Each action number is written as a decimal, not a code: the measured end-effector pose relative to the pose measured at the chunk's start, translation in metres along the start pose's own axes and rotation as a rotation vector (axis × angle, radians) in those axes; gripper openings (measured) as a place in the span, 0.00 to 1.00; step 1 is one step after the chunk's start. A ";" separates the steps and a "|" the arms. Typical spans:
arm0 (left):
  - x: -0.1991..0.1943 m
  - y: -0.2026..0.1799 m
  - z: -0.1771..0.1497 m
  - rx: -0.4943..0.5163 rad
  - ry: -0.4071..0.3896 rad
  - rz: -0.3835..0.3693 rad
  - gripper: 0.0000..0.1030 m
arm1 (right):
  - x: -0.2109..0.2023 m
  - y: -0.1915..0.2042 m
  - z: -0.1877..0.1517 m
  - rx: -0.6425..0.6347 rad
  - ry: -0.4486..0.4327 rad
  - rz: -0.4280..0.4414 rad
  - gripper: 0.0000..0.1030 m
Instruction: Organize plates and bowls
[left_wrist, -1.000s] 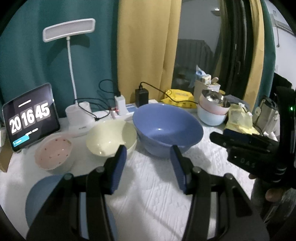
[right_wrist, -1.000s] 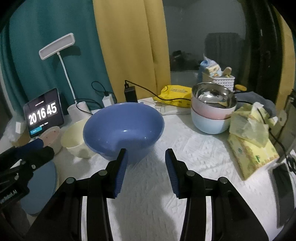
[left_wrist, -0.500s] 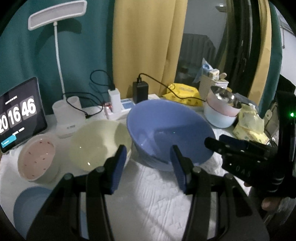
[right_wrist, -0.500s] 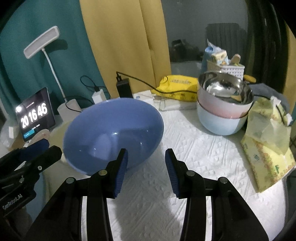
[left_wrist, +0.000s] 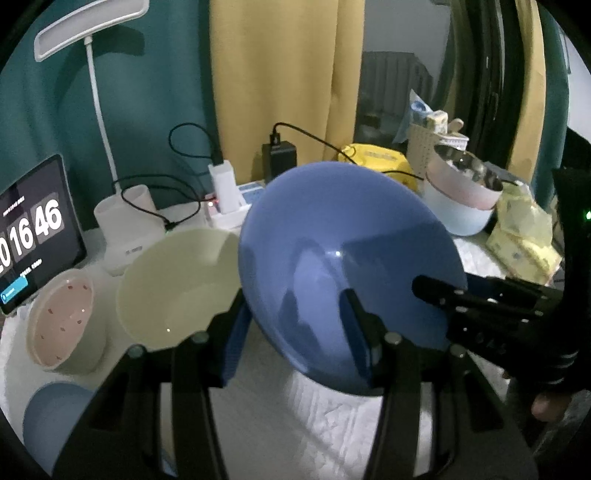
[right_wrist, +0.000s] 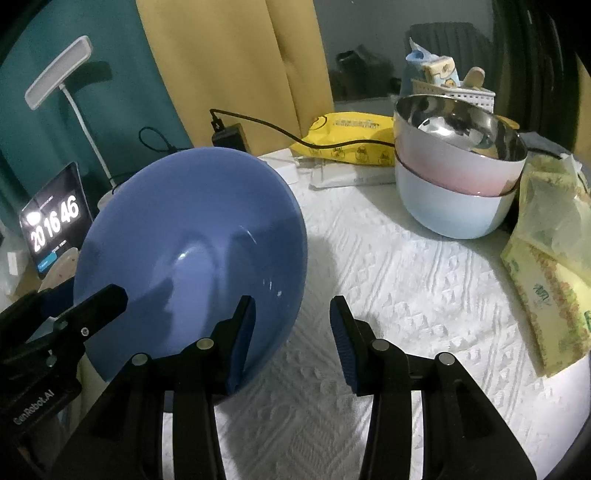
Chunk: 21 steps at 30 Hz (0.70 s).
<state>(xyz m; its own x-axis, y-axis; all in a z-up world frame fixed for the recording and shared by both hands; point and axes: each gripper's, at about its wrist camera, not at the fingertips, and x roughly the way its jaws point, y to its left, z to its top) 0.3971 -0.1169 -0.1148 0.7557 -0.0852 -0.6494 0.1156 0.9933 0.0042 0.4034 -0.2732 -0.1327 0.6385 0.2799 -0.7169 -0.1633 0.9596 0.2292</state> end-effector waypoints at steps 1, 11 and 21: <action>0.001 -0.001 0.000 0.004 0.003 0.007 0.48 | 0.000 0.000 0.000 0.004 -0.001 0.001 0.43; 0.000 0.001 -0.003 0.005 0.012 -0.018 0.27 | -0.003 0.001 0.000 0.000 -0.015 -0.001 0.16; -0.019 0.001 -0.005 0.000 -0.005 -0.030 0.27 | -0.027 0.008 0.000 -0.001 -0.049 -0.010 0.15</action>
<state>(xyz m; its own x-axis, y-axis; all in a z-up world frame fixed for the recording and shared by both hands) 0.3796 -0.1140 -0.1058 0.7552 -0.1150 -0.6453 0.1381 0.9903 -0.0148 0.3851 -0.2734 -0.1118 0.6759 0.2682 -0.6865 -0.1574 0.9625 0.2210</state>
